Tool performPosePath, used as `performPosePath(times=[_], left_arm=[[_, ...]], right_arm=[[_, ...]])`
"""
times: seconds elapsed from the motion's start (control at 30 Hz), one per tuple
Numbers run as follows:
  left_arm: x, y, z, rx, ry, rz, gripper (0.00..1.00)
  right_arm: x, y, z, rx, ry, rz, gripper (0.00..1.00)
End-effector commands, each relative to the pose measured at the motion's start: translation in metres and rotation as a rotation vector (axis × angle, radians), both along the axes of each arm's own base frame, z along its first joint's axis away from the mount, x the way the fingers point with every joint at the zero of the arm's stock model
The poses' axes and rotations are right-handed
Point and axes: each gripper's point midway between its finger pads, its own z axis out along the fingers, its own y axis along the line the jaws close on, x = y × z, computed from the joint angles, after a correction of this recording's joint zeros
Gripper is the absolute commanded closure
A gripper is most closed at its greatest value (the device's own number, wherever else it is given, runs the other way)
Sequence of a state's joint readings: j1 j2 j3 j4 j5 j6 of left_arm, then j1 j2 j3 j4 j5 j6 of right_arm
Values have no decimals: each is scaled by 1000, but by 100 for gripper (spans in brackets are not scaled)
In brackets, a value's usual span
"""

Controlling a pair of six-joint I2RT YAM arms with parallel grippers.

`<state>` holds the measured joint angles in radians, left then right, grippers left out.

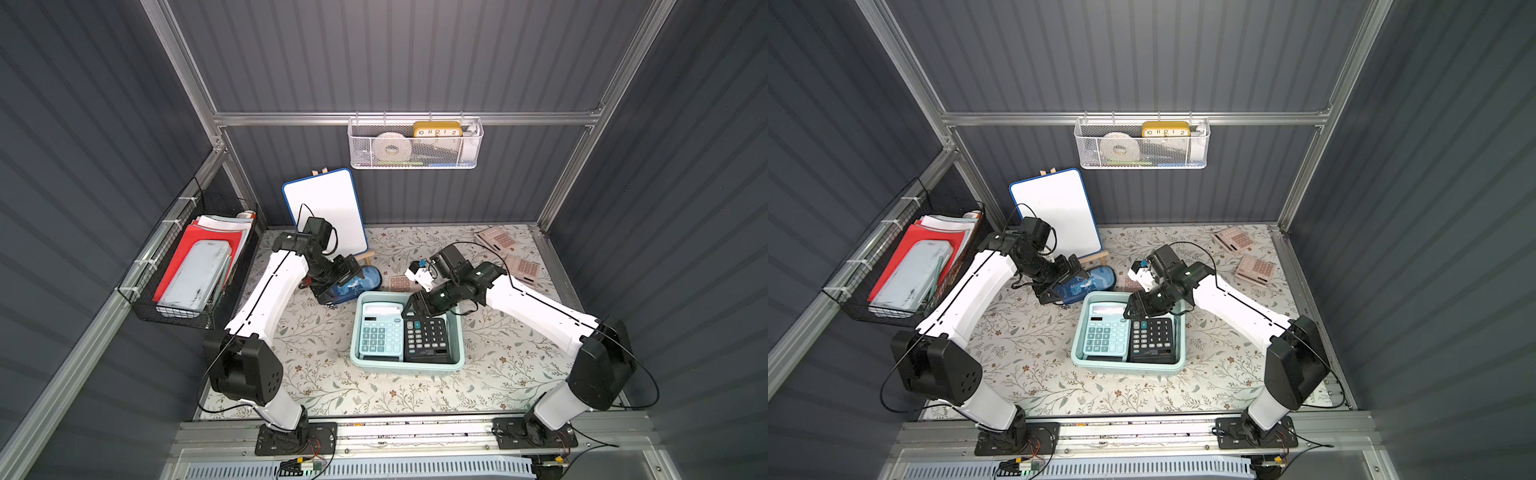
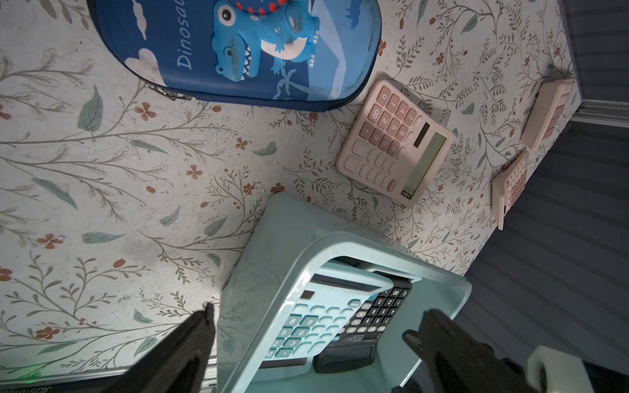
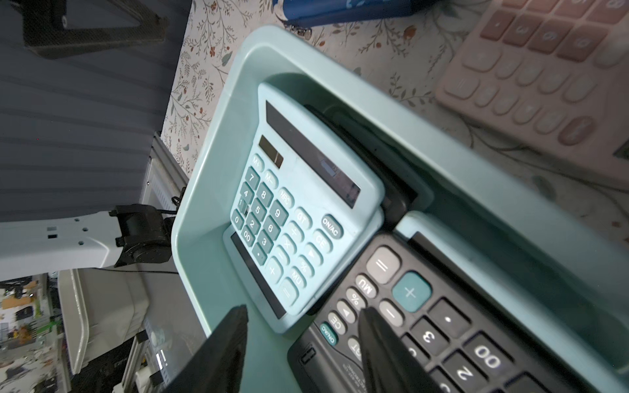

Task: Put the calculator in the storage box
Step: Place the calculator in the storage box, then adjust the storage box at the center of the board.

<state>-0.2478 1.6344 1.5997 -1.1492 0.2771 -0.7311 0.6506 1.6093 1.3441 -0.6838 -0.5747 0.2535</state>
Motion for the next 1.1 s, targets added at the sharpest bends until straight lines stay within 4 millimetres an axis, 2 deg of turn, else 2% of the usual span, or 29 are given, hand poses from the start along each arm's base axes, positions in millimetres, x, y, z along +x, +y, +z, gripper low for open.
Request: performPosePath(times=[0.0, 0.07, 0.2, 0.3, 0.37, 0.6, 0.7, 0.77, 0.93, 1.07], left_arm=[[-11, 0, -13, -8, 79, -23, 1], [-12, -2, -16, -15, 93, -26, 1], [-16, -6, -23, -37, 138, -42, 1], [-19, -9, -31, -41, 164, -92, 1], [-14, -8, -34, -29, 160, -107, 1], [-15, -10, -36, -30, 167, -131, 1], [-16, -12, -37, -49, 171, -133, 1], [-16, -20, -33, -105, 161, -136, 1], [-18, -29, -26, -172, 141, -133, 1], [-18, -28, -28, -170, 158, -122, 1]], right_arm=[[-9, 2, -4, 6, 58, 37, 44], [-2, -6, -5, -40, 33, 2, 44], [21, -22, 8, -76, -37, -128, 41], [35, -43, 16, -130, -48, -219, 37], [40, -58, 19, -163, -44, -264, 36], [53, -120, 28, -253, -89, -471, 18], [52, -149, 26, -246, -59, -584, 1], [48, -166, 21, -221, -31, -663, 1], [35, -175, 10, -91, 35, -725, 1], [23, -158, 0, -24, 110, -651, 4]])
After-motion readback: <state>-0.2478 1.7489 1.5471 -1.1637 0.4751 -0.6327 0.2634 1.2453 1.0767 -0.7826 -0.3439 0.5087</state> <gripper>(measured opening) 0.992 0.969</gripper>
